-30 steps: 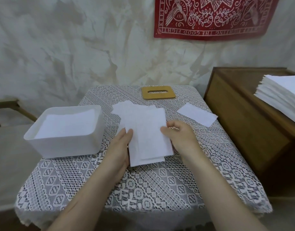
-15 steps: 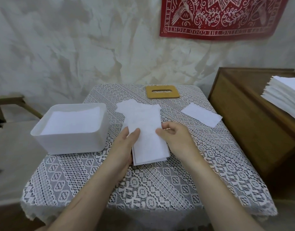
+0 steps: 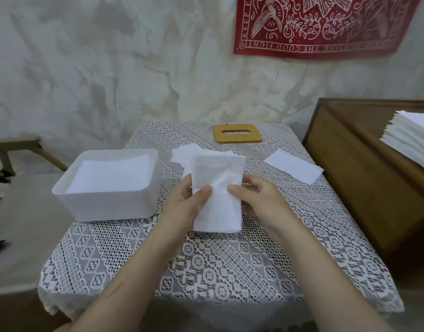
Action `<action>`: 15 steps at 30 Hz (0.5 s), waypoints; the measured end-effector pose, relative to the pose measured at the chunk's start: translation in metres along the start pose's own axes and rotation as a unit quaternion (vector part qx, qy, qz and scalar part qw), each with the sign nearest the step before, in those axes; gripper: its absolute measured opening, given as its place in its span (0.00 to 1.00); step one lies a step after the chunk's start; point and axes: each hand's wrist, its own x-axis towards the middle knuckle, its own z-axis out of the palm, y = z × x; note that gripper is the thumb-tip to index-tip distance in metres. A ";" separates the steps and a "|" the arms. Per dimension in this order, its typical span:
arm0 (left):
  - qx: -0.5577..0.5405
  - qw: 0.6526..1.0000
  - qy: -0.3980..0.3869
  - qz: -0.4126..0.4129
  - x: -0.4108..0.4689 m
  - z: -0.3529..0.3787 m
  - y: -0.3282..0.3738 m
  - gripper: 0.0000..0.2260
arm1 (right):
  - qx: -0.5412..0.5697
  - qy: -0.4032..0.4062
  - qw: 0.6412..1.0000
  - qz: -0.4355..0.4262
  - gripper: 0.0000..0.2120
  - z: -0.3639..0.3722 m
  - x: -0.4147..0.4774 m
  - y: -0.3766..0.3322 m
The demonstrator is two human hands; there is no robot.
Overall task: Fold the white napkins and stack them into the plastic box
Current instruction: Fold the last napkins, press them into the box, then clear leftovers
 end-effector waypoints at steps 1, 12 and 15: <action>0.009 1.000 -0.004 0.016 0.001 -0.001 0.001 0.11 | 0.007 0.008 1.000 -0.021 0.08 0.000 0.000 -0.001; 0.061 0.997 -0.006 0.046 -0.001 0.001 -0.010 0.14 | -0.020 0.003 0.998 -0.064 0.12 -0.002 -0.005 0.001; 0.054 0.998 0.008 0.038 0.000 0.003 -0.009 0.14 | 0.000 0.017 0.997 -0.073 0.11 -0.001 -0.004 0.002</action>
